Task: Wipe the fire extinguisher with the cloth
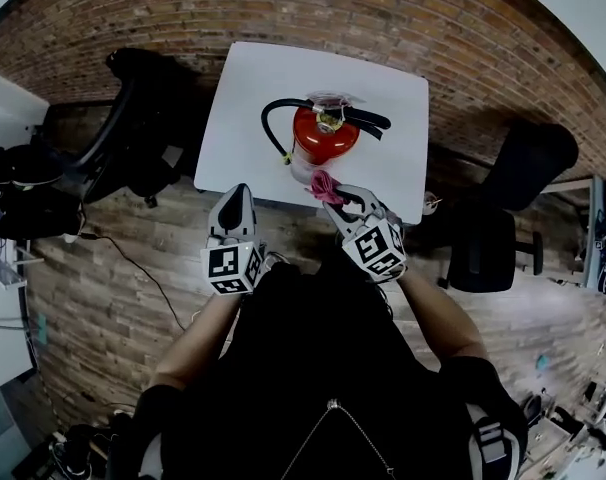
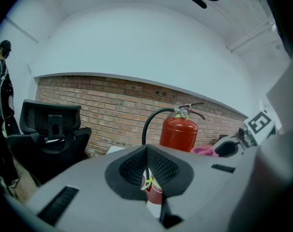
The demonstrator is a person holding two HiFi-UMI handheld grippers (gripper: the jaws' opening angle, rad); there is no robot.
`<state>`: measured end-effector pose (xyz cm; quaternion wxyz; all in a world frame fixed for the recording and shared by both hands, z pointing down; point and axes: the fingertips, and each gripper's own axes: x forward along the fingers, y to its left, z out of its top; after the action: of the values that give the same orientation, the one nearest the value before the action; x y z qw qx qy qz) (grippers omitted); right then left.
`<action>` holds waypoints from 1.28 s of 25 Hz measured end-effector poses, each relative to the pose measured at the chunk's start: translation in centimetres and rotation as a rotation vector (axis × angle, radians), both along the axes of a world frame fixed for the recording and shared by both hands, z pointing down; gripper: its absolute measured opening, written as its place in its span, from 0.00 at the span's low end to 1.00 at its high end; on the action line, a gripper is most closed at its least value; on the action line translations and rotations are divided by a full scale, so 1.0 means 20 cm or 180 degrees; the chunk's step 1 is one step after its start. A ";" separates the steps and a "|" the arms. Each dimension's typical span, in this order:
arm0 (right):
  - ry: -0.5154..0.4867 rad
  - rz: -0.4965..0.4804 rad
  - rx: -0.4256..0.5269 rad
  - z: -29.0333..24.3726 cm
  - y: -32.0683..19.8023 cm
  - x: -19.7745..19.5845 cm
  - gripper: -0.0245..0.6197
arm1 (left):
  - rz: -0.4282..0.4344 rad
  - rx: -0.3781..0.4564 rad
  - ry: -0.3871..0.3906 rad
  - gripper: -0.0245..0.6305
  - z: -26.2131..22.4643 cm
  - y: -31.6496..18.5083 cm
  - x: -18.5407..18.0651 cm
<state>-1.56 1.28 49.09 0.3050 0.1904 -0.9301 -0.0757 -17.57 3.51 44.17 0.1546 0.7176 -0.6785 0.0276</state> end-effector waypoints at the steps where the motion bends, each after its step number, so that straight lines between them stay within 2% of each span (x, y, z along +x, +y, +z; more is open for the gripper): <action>1: 0.0203 -0.0085 0.0127 0.07 0.00 -0.01 0.20 | -0.0016 -0.0002 -0.0003 0.08 0.00 0.01 -0.01; 5: 0.0917 -0.0508 0.0537 0.39 0.03 -0.03 0.20 | -0.0093 -0.0031 -0.0010 0.08 0.03 0.03 -0.05; 13: 0.1658 -0.1001 0.0662 0.92 0.03 -0.01 0.20 | -0.0243 -0.0172 -0.0071 0.08 0.10 0.11 -0.14; 19: 0.1941 -0.1273 0.0680 1.22 0.00 0.01 0.20 | -0.0341 -0.0280 -0.0132 0.08 0.14 0.17 -0.18; 26: 0.2163 -0.1539 0.0802 1.43 -0.03 0.03 0.20 | -0.0453 -0.0370 -0.0216 0.08 0.16 0.21 -0.24; 32: 0.2211 -0.1551 0.0854 1.51 -0.06 0.02 0.20 | -0.0561 -0.0441 -0.0234 0.08 0.18 0.25 -0.27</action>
<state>-1.21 0.12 79.19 0.5452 -0.0332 -0.7721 -0.3249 -23.01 8.48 47.86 0.1807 0.6414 -0.7406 0.0869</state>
